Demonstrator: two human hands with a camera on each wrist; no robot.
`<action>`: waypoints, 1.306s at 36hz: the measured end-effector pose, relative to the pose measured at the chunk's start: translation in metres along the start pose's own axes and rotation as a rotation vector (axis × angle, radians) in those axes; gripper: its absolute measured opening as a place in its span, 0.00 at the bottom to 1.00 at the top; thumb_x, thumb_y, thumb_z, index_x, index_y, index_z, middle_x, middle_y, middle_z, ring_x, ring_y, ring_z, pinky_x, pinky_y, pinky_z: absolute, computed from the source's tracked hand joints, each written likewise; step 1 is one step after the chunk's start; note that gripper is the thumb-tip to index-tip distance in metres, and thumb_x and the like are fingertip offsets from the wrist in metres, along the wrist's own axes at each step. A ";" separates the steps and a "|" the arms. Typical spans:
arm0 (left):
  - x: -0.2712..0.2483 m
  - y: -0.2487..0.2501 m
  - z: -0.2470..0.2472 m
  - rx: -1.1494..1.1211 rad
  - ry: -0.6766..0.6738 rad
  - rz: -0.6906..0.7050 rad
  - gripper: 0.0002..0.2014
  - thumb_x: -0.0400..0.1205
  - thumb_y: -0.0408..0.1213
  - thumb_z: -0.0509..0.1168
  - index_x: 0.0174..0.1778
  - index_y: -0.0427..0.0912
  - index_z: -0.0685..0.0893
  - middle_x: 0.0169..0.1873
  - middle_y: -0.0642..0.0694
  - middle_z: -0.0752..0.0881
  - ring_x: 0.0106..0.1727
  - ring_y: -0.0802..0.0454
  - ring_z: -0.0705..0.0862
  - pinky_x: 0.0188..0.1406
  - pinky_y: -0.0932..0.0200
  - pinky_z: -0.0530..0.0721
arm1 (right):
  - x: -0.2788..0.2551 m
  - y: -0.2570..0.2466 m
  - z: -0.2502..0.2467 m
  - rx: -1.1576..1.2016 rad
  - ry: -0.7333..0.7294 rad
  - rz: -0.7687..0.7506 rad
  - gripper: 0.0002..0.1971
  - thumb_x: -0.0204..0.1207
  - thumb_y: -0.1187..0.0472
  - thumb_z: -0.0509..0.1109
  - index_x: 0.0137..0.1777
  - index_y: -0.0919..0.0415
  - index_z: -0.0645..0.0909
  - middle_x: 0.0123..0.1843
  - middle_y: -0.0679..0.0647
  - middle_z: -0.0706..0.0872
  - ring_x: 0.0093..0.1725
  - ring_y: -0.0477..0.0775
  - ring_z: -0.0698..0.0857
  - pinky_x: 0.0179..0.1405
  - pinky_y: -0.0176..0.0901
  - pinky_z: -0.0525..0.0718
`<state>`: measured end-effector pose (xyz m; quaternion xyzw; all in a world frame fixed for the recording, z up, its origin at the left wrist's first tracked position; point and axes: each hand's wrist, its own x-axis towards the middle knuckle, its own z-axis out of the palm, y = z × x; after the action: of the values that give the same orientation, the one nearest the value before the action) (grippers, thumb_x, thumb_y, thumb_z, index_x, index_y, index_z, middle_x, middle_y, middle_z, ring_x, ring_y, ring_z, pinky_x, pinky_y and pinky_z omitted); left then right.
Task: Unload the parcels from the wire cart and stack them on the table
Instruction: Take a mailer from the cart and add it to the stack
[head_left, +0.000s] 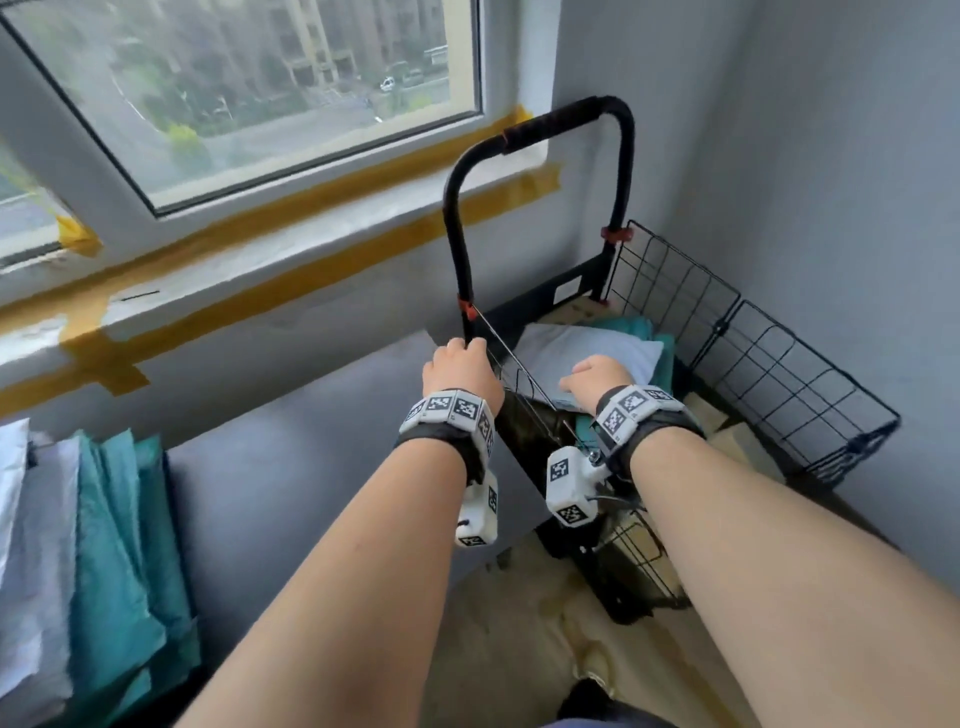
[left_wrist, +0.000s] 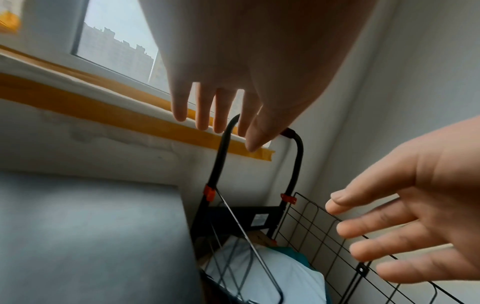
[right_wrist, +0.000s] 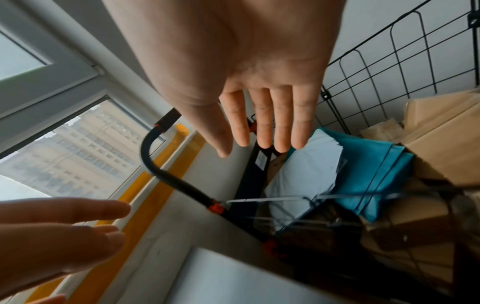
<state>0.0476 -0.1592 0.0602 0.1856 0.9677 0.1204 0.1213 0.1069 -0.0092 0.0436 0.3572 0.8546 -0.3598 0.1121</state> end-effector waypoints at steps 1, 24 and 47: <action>0.005 0.014 0.007 -0.006 -0.012 -0.001 0.22 0.79 0.33 0.58 0.70 0.44 0.74 0.68 0.41 0.75 0.69 0.39 0.72 0.65 0.46 0.73 | 0.009 0.012 -0.010 -0.028 -0.008 0.002 0.11 0.81 0.59 0.65 0.52 0.67 0.84 0.54 0.64 0.84 0.59 0.64 0.81 0.57 0.45 0.78; 0.136 0.164 0.143 0.090 -0.350 0.064 0.23 0.80 0.32 0.58 0.74 0.44 0.71 0.70 0.41 0.74 0.70 0.40 0.72 0.67 0.47 0.73 | 0.184 0.173 -0.054 -0.015 -0.140 0.311 0.15 0.80 0.55 0.67 0.35 0.62 0.74 0.37 0.55 0.77 0.50 0.60 0.82 0.43 0.42 0.73; 0.227 0.134 0.211 0.172 -0.611 -0.022 0.23 0.80 0.30 0.58 0.73 0.44 0.71 0.66 0.42 0.76 0.66 0.41 0.76 0.62 0.47 0.78 | 0.275 0.161 0.006 -0.019 -0.335 0.436 0.17 0.82 0.63 0.63 0.70 0.63 0.80 0.70 0.59 0.81 0.67 0.58 0.81 0.68 0.47 0.79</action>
<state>-0.0545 0.0893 -0.1443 0.2124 0.8949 -0.0244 0.3917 0.0200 0.2106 -0.1705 0.4672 0.7305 -0.3730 0.3301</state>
